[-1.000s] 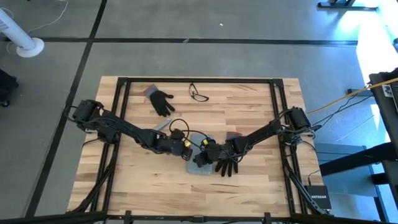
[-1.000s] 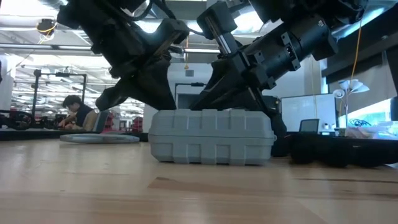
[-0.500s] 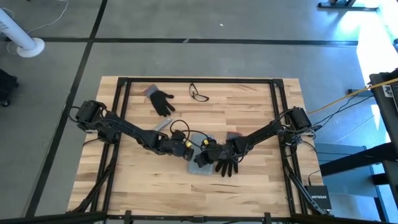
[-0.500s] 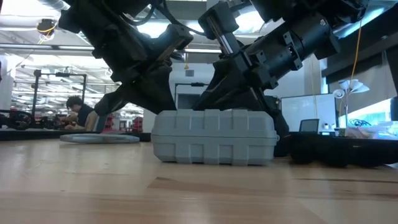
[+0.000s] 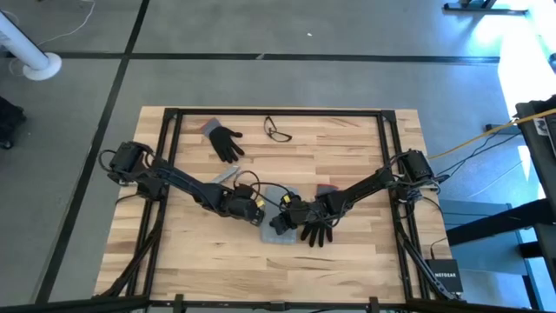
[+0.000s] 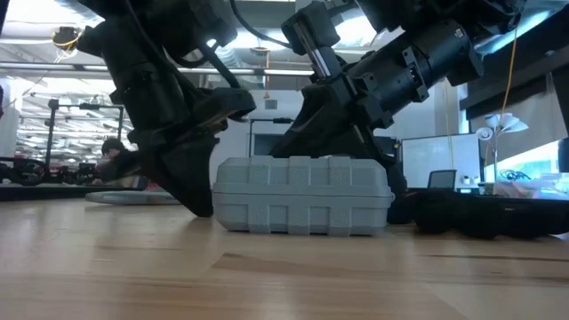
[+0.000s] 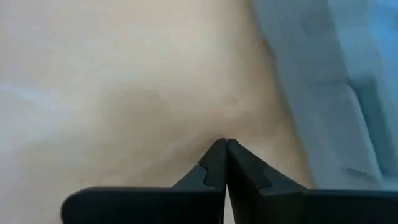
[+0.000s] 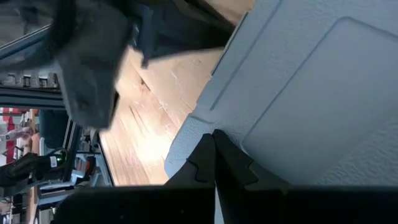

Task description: Prefit tool cases

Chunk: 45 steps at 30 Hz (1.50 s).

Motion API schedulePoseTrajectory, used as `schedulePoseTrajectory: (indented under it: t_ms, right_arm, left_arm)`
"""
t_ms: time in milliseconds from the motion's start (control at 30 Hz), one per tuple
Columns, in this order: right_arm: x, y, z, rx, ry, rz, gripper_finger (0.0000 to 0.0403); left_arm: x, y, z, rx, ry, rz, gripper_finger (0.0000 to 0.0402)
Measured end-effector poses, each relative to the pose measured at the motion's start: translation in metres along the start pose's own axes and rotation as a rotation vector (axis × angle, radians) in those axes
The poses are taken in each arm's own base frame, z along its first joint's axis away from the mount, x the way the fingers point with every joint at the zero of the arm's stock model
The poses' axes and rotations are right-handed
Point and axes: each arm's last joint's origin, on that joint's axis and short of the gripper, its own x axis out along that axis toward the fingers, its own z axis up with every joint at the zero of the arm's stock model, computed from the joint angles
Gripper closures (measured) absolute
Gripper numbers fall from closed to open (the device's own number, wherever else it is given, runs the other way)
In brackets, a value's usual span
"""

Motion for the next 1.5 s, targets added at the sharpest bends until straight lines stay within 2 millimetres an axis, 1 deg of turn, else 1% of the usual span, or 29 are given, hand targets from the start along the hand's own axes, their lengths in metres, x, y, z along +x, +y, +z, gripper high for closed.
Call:
schedulePoseTrajectory:
  t_ms: [100, 167, 367, 567, 733, 867, 967, 1033, 1100, 1300, 1400, 1500]
  right_arm:
    - [0.0, 0.0, 0.0, -0.011, 0.0, 0.001, 0.0403]
    - [0.0, 0.0, 0.0, -0.023, 0.004, 0.004, 0.0403]
    - [0.0, 0.0, 0.001, -0.029, 0.007, 0.007, 0.0403]
    - [0.0, 0.0, 0.002, -0.026, 0.014, 0.01, 0.0403]
    - [0.0, 0.001, 0.002, -0.025, 0.009, 0.02, 0.0403]
    - [0.0, 0.001, 0.003, -0.026, 0.006, 0.026, 0.0403]
    - [0.0, 0.002, 0.003, -0.028, 0.003, 0.029, 0.0403]
    - [0.0, 0.003, 0.003, -0.053, 0.001, 0.044, 0.0403]
    - [0.0, 0.004, 0.003, -0.067, 0.009, 0.053, 0.0403]
    - [0.0, 0.004, 0.002, -0.071, 0.028, 0.057, 0.0403]
    - [0.0, 0.004, 0.002, -0.072, 0.028, 0.058, 0.0403]
    - [0.0, 0.004, 0.002, -0.072, 0.028, 0.058, 0.0403]
  left_arm:
    - [-0.016, -0.005, 0.009, 0.039, -0.066, -0.053, 0.0401]
    - [-0.022, -0.005, 0.011, 0.091, -0.066, -0.058, 0.0401]
    - [-0.025, -0.008, 0.009, 0.229, 0.003, -0.11, 0.0401]
    - [-0.026, -0.009, 0.005, 0.217, 0.011, -0.114, 0.0401]
    - [-0.026, -0.011, 0.003, 0.291, 0.013, -0.132, 0.0401]
    - [-0.029, -0.017, -0.003, 0.428, 0.07, -0.223, 0.0401]
    - [-0.033, -0.019, -0.015, 0.553, 0.089, -0.25, 0.0401]
    - [-0.036, -0.021, -0.024, 0.673, 0.084, -0.274, 0.0401]
    - [-0.038, -0.023, -0.028, 0.753, 0.069, -0.284, 0.0402]
    - [-0.044, -0.022, -0.017, 0.846, 0.027, -0.286, 0.0402]
    - [-0.05, -0.021, -0.01, 0.82, 0.027, -0.278, 0.0399]
    - [-0.056, -0.022, 0.001, 0.752, 0.008, -0.289, 0.0383]
